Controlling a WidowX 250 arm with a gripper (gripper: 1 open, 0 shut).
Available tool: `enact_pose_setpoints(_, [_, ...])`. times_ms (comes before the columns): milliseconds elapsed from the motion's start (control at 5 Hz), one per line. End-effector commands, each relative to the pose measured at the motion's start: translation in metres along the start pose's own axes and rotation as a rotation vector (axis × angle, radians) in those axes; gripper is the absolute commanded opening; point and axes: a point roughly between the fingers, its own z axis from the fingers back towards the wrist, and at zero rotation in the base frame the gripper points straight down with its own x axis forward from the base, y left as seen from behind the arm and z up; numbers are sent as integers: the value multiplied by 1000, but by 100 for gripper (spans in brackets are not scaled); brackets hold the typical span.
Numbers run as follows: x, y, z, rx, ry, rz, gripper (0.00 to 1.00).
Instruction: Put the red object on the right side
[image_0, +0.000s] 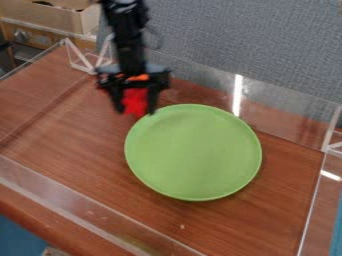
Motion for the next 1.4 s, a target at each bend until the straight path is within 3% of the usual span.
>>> enact_pose_setpoints(0, [10, -46, 25, -24, -59, -135, 0])
enact_pose_setpoints(200, [-2, -80, 12, -23, -49, -169, 0])
enact_pose_setpoints(400, [-15, -99, -1, -13, -43, -175, 0])
enact_pose_setpoints(600, [-32, -113, -9, -3, -25, -274, 0])
enact_pose_setpoints(800, [-44, -120, -10, -2, -8, -349, 0])
enact_pose_setpoints(1000, [-51, -117, -6, -4, -3, -368, 0])
enact_pose_setpoints(1200, [-44, -101, 1, -8, -3, -344, 0])
